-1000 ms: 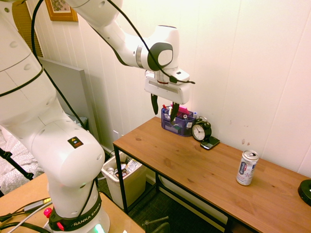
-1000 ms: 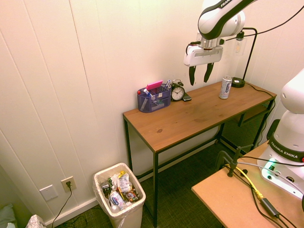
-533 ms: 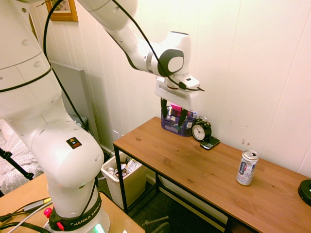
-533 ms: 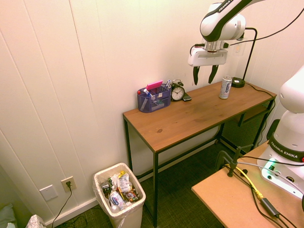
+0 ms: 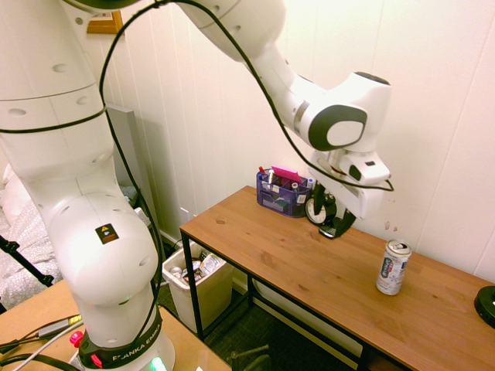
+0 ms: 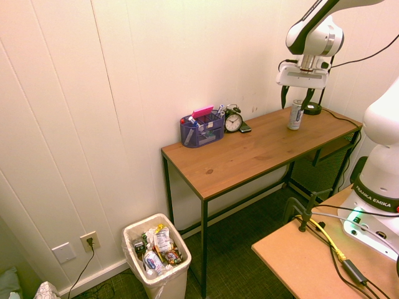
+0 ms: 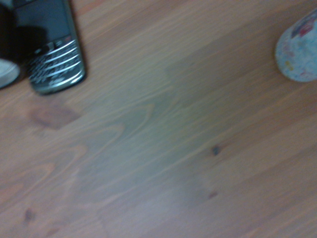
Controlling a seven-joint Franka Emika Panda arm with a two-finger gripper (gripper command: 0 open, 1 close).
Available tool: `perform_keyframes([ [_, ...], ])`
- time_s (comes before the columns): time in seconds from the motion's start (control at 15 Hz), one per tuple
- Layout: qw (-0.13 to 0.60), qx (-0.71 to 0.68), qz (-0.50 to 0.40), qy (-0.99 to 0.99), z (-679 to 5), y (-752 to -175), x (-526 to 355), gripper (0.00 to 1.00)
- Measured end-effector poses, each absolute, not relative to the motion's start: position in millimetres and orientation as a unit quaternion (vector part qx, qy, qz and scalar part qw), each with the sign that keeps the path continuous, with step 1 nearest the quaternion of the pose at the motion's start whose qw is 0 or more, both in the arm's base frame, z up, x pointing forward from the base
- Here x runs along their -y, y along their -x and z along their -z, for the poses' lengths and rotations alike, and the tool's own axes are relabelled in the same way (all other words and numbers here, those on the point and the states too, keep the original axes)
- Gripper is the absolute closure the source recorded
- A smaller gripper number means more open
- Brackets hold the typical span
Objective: Throw the can in the trash bin
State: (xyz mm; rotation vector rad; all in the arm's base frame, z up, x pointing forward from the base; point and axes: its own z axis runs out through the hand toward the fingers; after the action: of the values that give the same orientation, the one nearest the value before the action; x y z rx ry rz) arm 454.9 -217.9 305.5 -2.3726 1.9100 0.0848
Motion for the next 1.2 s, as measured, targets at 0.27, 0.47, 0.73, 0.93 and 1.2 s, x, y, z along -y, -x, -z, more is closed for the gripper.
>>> perform_keyframes([
  [0.27,0.030,-0.664,-0.024,0.747,-272.4,-493.1,261.2,0.00],
  [0.47,0.023,-0.691,0.002,0.723,-275.3,-502.0,288.7,0.00],
  [0.73,0.002,-0.714,0.035,0.700,-273.9,-508.8,296.2,0.00],
  [0.93,-0.018,-0.725,0.043,0.687,-256.4,-513.4,303.8,0.00],
  [1.2,-0.025,-0.728,0.052,0.683,-244.4,-515.9,312.2,1.00],
])
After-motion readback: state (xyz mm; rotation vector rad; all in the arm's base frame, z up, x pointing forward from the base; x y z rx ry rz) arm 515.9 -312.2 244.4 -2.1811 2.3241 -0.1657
